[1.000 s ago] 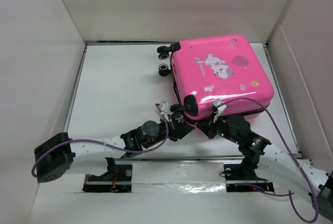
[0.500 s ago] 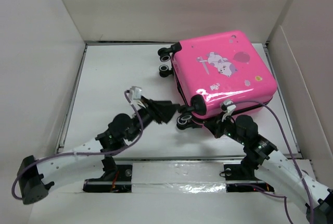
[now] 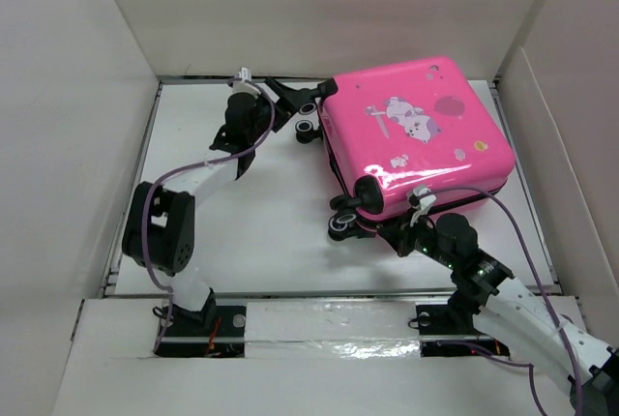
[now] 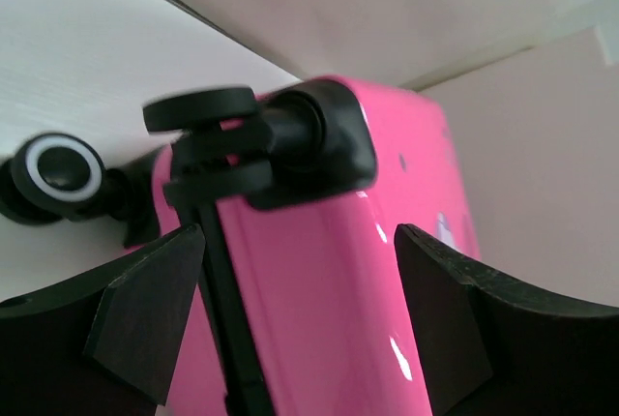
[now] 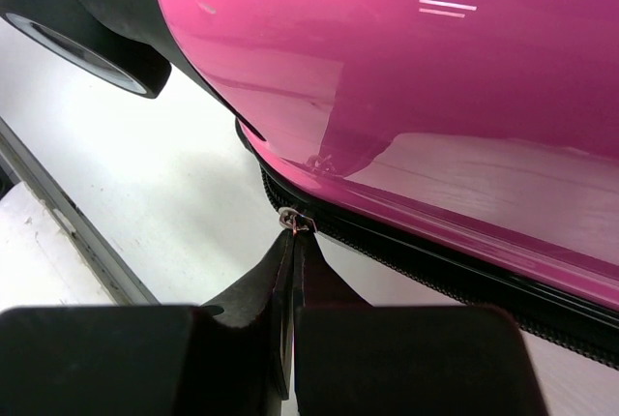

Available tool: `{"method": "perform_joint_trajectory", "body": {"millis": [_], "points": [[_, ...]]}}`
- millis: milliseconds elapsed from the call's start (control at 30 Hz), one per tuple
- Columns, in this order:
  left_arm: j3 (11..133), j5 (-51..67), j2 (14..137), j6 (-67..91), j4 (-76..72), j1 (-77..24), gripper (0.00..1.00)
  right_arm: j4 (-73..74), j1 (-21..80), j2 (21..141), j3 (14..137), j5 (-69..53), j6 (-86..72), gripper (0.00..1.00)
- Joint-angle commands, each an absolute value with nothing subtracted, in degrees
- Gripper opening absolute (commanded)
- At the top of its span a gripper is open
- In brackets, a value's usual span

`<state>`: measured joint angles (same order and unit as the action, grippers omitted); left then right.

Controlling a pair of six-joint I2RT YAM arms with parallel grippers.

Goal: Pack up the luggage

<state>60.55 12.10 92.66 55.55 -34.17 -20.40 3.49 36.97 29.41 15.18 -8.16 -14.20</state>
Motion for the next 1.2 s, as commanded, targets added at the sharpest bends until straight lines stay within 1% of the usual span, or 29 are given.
{"method": "perform_joint_trajectory", "body": {"millis": [0,67,100,167,267,467,633,800,1000,1167], "points": [[69.78,13.36,94.38,49.68,-33.74,-19.34,0.78,-2.81,37.35,29.88,16.52,-8.96,-12.75,0.0],[70.4,14.14,95.71,44.33,-35.15,-18.03,0.78,-3.25,37.35,29.88,16.09,-9.14,-12.74,0.0],[69.88,15.8,96.76,42.99,-39.16,-17.5,0.77,-3.43,37.35,29.71,15.91,-9.14,-12.83,0.0],[69.52,18.36,98.17,41.14,-40.69,-16.09,0.77,-3.87,37.35,29.62,15.56,-9.14,-13.01,0.0],[72.41,21.0,101.94,38.68,-38.24,-15.29,0.76,-4.48,37.35,29.88,15.29,-8.79,-13.18,0.0],[77.51,22.32,107.83,37.17,-33.84,-14.59,0.76,-4.66,37.35,30.06,15.21,-8.96,-13.18,0.0],[78.58,24.43,111.27,42.0,-38.22,-14.59,0.76,-4.04,37.35,29.45,15.29,-9.14,-13.18,0.0],[77.34,28.03,114.77,53.51,-48.75,-14.59,0.76,-3.78,37.35,29.0,14.94,-9.4,-13.27,0.0],[76.91,28.39,117.77,64.5,-57.46,-17.22,0.76,-3.6,37.35,29.0,14.68,-9.32,-13.27,0.0],[77.7,28.65,118.13,64.07,-58.97,-17.84,0.75,-3.6,37.35,29.09,14.59,-9.23,-13.36,0.0]]}}
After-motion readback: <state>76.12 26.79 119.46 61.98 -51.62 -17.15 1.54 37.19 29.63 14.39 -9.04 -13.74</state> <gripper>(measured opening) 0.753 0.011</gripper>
